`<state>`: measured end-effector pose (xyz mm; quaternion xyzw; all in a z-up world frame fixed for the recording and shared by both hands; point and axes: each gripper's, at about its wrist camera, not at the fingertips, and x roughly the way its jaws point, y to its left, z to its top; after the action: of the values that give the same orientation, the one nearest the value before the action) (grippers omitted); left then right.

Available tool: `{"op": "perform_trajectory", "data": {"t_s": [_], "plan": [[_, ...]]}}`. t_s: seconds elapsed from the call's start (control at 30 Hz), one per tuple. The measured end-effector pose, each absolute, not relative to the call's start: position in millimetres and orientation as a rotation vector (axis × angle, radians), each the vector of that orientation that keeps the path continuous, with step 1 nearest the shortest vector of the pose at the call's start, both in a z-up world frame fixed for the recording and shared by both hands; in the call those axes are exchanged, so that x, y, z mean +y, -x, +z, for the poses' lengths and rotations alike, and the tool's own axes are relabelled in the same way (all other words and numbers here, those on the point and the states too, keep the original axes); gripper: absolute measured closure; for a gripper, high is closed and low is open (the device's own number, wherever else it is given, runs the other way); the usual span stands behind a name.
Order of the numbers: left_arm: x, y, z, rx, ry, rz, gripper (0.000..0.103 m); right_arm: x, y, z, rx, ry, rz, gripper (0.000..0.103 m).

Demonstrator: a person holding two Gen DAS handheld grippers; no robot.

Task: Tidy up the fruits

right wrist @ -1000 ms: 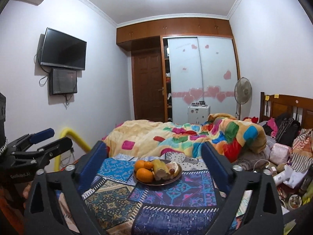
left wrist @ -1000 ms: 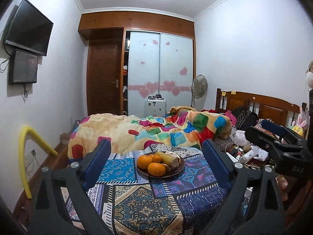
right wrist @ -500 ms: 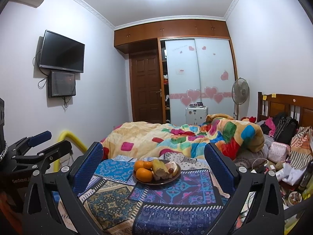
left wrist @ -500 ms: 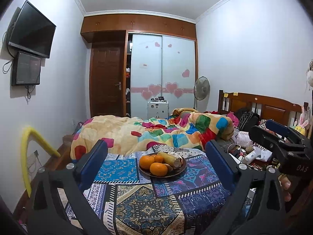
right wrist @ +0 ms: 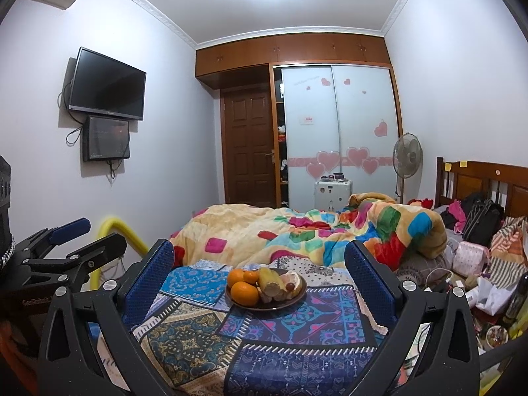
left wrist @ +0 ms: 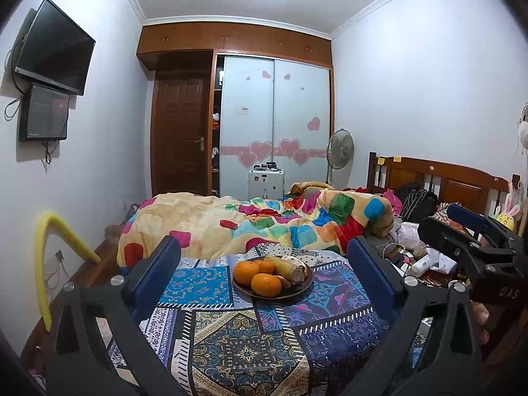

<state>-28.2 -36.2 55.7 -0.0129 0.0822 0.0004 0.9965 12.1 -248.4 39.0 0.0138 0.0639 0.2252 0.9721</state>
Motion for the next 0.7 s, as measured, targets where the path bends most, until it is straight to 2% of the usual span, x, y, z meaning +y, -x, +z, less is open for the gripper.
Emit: {"op": "perform_trajectory", "data": {"t_s": [0.7], "plan": [[-40.9, 25.3, 53.0, 0.171, 0.020, -0.008, 0.001, -248.2, -11.8, 39.9, 0.128, -0.031, 0.459, 0.000]]}}
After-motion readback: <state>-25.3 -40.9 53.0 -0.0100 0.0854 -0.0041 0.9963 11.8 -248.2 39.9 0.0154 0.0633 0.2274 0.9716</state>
